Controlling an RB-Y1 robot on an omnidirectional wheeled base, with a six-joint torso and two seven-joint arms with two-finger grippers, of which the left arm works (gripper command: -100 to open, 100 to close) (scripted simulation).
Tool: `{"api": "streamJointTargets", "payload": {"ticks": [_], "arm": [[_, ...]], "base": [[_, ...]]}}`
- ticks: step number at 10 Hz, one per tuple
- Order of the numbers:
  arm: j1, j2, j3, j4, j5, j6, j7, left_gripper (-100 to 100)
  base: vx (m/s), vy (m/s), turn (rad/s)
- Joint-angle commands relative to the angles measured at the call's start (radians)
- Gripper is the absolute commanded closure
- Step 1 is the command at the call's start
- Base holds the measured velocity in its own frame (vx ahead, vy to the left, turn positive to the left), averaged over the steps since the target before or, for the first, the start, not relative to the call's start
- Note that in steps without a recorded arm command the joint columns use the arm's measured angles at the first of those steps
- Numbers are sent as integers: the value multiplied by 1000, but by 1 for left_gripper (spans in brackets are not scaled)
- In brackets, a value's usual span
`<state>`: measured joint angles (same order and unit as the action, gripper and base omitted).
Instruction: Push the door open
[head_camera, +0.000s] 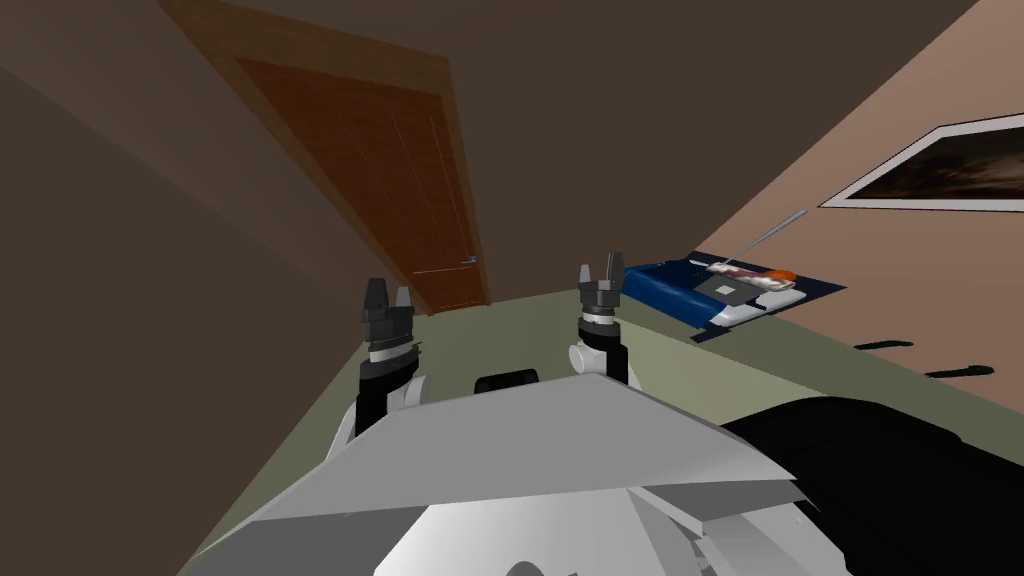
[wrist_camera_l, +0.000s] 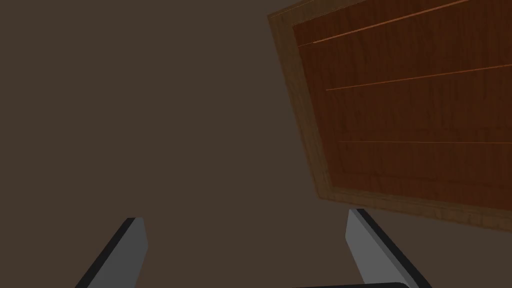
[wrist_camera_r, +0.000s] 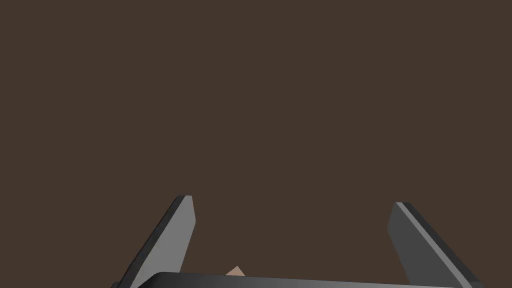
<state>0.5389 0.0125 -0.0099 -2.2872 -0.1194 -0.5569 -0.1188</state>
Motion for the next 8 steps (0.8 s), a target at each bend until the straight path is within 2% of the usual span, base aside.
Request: {"api": "streamJointTargets", "payload": {"ticks": [1,5,8], "arm": [[-13,8,0,33,3,-5,4,-100],[-48,24,1,119,11,-18,16,-100],[-75,35,2,184,16,-27,24,-100]], "base": [[70,90,-14],[156,-28,22],[117,5,13]]}}
